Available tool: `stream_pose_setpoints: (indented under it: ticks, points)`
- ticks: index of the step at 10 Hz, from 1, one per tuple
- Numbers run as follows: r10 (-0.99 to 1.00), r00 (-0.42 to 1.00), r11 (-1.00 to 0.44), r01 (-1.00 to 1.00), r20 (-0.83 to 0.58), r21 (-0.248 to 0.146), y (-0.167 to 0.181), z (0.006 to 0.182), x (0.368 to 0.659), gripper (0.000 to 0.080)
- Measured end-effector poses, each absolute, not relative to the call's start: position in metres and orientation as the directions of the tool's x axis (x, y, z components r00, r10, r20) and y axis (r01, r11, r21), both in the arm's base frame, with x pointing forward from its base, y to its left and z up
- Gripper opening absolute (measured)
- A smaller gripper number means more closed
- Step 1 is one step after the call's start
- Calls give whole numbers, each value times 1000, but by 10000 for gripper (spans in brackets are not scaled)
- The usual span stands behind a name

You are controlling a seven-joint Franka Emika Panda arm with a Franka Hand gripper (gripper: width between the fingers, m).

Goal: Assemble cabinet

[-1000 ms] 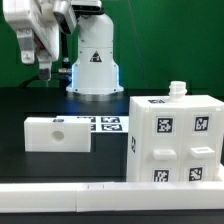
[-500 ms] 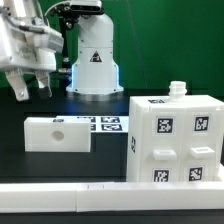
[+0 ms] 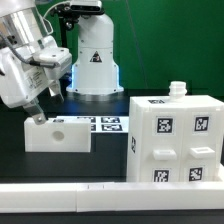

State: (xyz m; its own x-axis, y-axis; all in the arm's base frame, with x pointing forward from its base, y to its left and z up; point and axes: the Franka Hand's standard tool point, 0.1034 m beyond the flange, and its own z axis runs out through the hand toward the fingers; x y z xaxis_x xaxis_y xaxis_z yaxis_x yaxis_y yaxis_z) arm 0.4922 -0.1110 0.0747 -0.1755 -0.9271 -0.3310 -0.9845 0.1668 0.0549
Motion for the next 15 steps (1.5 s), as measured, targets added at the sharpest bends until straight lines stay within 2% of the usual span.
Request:
stream_pose_setpoints:
  ticks: [1, 5, 8, 9, 10, 11, 12, 13, 15]
  points:
    - [-939, -116, 103, -993, -323, 58, -111, 69, 485, 795]
    - [-956, -107, 81, -991, -273, 107, -109, 33, 459, 795]
    - [-959, -99, 70, -991, -266, 116, -104, 27, 458, 795]
    - [-959, -99, 70, -991, -266, 116, -104, 27, 458, 693]
    - [-959, -99, 70, -991, -266, 116, -104, 27, 458, 556]
    - [-959, -99, 70, -991, -266, 116, -104, 27, 458, 556]
    - [-959, -99, 70, -991, -266, 117, -104, 27, 458, 374]
    - [-959, -99, 70, -991, -266, 116, -104, 28, 458, 292]
    - [-939, -133, 86, -984, -317, 157, -106, 28, 460, 292]
